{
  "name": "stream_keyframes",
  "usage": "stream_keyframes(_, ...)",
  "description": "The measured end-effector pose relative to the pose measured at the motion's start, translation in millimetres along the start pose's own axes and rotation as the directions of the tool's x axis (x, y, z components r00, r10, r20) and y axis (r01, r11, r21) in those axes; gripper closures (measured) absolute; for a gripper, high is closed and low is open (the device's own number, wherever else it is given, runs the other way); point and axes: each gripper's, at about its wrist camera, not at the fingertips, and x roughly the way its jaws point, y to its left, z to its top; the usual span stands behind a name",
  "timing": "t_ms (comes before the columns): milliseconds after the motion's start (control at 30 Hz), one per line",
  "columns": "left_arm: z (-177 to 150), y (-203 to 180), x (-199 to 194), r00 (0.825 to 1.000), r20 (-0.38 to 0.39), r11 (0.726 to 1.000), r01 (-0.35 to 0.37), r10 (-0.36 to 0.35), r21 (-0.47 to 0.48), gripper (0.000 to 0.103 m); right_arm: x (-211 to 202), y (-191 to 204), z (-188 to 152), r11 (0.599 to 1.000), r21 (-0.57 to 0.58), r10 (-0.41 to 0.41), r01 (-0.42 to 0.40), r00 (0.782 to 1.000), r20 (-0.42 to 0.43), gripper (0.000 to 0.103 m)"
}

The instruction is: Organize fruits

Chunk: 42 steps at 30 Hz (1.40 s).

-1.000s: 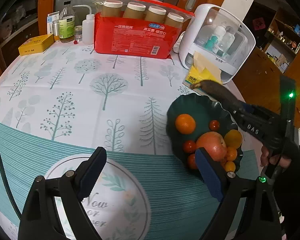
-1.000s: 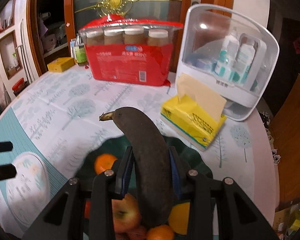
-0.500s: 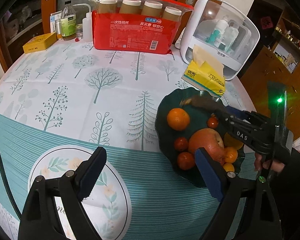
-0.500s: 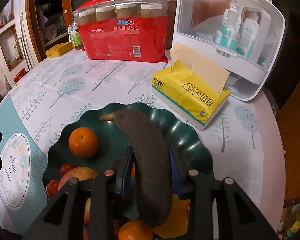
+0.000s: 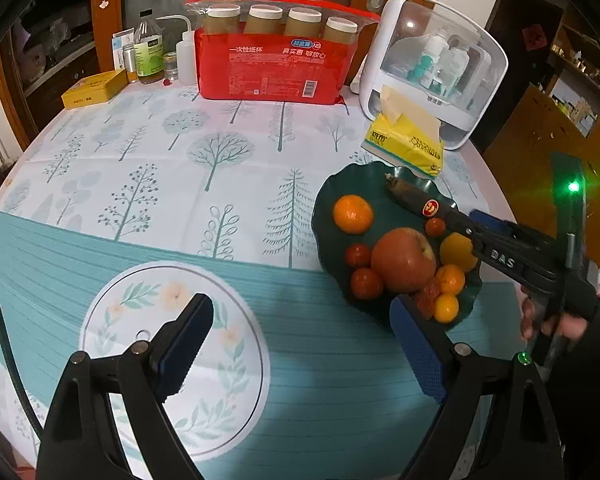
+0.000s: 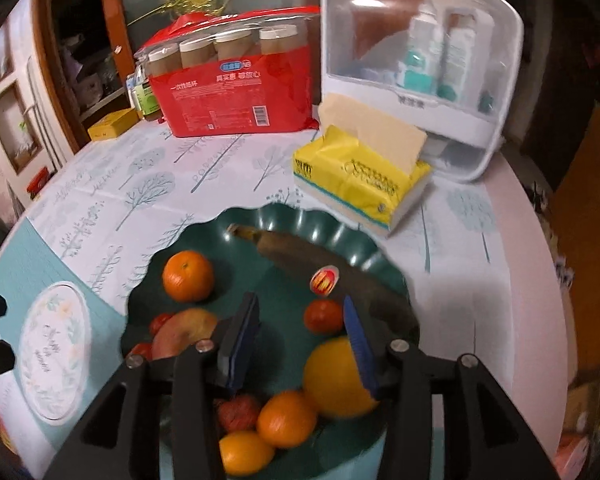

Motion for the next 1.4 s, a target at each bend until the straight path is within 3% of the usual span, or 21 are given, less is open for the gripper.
stream_keyframes(333, -20, 24, -27, 0.999, -0.041, 0.999, -0.012, 0.014, 0.041, 0.014, -50, 36, -60, 0.992, 0.127, -0.002, 0.013, 0.996, -0.091, 0.044)
stream_keyframes(700, -53, 93, -70, 0.996, -0.092, 0.995, 0.014, -0.005, 0.099, 0.014, -101, 114, -120, 0.951, 0.308, 0.072, -0.014, 0.982, -0.177, 0.042)
stream_keyframes(933, -59, 121, -112, 0.999, -0.049, 0.979, 0.005, 0.005, 0.204, 0.014, -138, 181, -125, 0.949, 0.316, 0.065, -0.006, 0.982, -0.177, 0.039)
stream_keyframes(1133, -55, 120, -147, 1.0, 0.017, 0.963, 0.012, -0.018, 0.268, 0.014, -175, 226, -116, 0.945, 0.326, 0.091, -0.024, 0.977, -0.191, 0.039)
stream_keyframes(1300, -50, 119, -170, 0.999, 0.015, 0.969, 0.043, -0.049, 0.244, 0.014, -210, 252, -102, 0.964, 0.267, 0.056, -0.017, 0.988, -0.14, 0.03)
stream_keyframes(1400, -51, 117, -182, 0.999, 0.026, 0.974, 0.027, -0.034, 0.226, 0.014, -224, 258, -96, 0.975, 0.221, 0.034, -0.009, 0.993, -0.109, 0.026)
